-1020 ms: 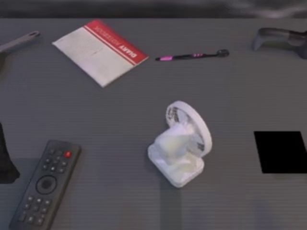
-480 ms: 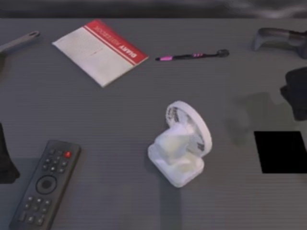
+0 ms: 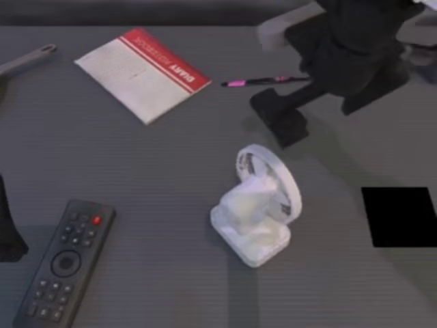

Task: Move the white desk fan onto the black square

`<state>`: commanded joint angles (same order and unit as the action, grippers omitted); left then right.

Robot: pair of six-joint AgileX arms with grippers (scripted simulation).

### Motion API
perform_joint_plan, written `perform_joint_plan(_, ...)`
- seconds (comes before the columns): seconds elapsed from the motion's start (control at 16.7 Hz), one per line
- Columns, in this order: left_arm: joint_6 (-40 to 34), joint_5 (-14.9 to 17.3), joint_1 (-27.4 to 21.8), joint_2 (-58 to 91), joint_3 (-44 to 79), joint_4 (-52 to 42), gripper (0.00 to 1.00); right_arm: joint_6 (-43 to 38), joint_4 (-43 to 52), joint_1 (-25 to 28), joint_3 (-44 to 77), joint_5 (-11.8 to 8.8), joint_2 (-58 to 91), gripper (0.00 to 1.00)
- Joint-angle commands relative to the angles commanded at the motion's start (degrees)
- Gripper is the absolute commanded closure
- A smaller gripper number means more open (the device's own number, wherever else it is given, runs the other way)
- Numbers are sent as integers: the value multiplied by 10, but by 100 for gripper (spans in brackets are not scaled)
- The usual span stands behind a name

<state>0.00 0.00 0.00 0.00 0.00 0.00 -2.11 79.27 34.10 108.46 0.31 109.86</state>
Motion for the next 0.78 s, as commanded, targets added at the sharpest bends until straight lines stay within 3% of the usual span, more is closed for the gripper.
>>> perform_joint_plan(0.36,0,0,0,0,0,0,0,-3,110,53,171,0,151,0)
perform_joint_plan(0.78,0,0,0,0,0,0,0,-3,113,53,177,-1,156,0)
